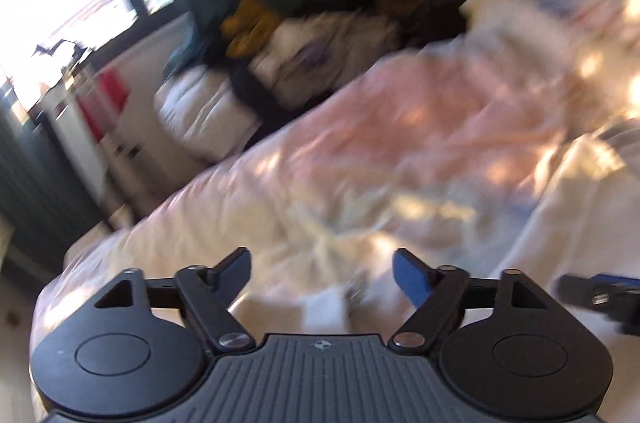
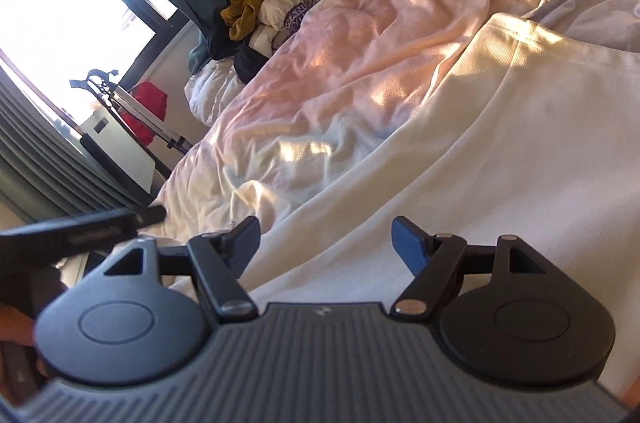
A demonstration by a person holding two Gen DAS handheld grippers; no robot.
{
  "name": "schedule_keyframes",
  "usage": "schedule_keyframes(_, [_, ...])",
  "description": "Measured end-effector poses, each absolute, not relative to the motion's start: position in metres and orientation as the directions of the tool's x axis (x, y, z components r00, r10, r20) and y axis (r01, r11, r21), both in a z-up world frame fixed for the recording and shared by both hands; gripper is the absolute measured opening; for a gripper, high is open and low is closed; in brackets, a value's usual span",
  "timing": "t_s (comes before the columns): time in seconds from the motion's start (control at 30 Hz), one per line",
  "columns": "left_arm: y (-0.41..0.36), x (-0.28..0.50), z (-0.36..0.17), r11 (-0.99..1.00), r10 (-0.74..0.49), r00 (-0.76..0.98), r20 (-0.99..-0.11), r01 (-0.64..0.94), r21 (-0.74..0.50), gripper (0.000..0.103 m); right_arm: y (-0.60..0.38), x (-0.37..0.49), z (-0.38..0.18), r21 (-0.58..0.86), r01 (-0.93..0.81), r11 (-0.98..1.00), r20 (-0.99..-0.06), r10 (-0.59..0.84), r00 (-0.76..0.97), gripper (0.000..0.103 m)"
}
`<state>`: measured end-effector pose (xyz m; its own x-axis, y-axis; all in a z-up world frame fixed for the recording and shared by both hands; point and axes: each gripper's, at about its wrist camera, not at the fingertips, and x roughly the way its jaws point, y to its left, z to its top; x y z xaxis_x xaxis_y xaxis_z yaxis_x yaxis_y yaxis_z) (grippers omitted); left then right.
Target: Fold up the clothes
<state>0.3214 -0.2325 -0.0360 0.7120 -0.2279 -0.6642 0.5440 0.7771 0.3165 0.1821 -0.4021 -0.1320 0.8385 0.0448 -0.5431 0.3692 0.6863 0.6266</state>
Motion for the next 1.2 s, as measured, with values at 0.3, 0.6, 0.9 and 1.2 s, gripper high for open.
schedule_keyframes(0.3, [-0.261,0.385,-0.1,0.701,0.027,0.6,-0.799,0.559,0.443,0.077,-0.406,0.181,-0.136,0.642,0.386,0.663,-0.553,0.05,0.832,0.075])
schedule_keyframes(0.6, [-0.269,0.395,-0.121,0.622,0.084,0.469,-0.879,0.665,0.413,0.077,-0.416,0.185,-0.149,0.702,0.403,0.588,-0.557,0.101,0.824,0.075])
schedule_keyframes(0.9, [-0.265,0.402,-0.113,0.641,0.132,0.552,-0.823,0.586,0.496,0.012,-0.415,0.187,-0.151,0.7,0.409,0.585,-0.562,0.099,0.821,0.075])
schedule_keyframes(1.2, [-0.293,0.409,0.045,0.805,-0.116,0.823,-0.557,0.406,0.432,0.007,-0.416,0.185,-0.149,0.705,0.409,0.579,-0.555,0.093,0.826,0.075])
